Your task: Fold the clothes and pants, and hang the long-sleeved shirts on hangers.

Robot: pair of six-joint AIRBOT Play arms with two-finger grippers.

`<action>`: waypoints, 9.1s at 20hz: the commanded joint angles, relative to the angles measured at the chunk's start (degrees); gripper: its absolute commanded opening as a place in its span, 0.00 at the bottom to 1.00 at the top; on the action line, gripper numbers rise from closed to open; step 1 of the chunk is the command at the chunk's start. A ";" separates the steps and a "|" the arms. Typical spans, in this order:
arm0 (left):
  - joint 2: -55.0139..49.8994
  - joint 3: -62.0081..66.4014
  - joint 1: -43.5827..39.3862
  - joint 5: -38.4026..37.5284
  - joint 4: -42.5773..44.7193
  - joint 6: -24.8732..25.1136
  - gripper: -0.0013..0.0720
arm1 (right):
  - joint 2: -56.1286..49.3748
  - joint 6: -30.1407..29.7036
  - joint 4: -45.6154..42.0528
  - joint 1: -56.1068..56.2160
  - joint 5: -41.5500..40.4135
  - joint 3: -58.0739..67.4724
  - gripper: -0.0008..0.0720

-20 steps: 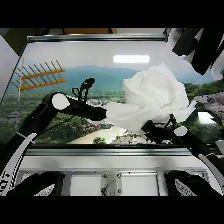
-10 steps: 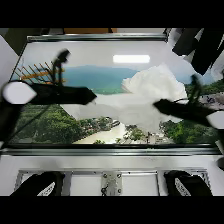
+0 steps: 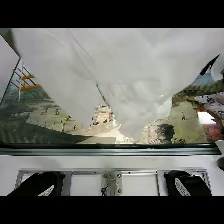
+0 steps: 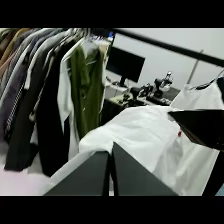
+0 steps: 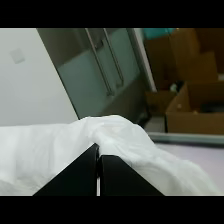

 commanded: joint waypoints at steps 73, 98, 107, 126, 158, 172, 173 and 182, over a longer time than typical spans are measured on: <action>-42.10 -20.06 4.61 -21.40 20.65 -13.68 0.94 | -48.92 19.19 -78.71 31.34 19.54 -21.57 0.03; -52.89 -6.47 -3.63 -22.86 31.74 -14.95 0.11 | -27.87 19.47 -68.78 42.40 27.36 -21.57 0.03; -27.93 -12.35 -3.82 -28.35 31.52 -12.57 0.04 | -21.05 14.99 -67.73 29.57 35.34 -18.32 0.03; -16.06 -41.66 -6.80 -14.05 31.15 -21.46 0.04 | -15.19 28.59 -51.93 29.57 24.06 -30.86 0.03; -13.57 -32.17 9.16 -14.97 24.26 -10.10 0.97 | -17.25 29.81 -57.07 29.57 19.58 -30.86 0.03; -28.79 -31.52 50.05 -6.86 46.29 -7.02 0.97 | -17.25 29.81 -57.07 29.57 19.58 -30.86 0.03; -31.98 -29.88 51.34 -6.29 47.47 -6.97 0.97 | -17.25 29.81 -57.07 29.57 19.58 -30.86 0.03; -60.76 -4.98 56.02 -9.94 54.23 -2.43 0.96 | -17.25 29.81 -57.07 29.57 19.58 -30.86 0.03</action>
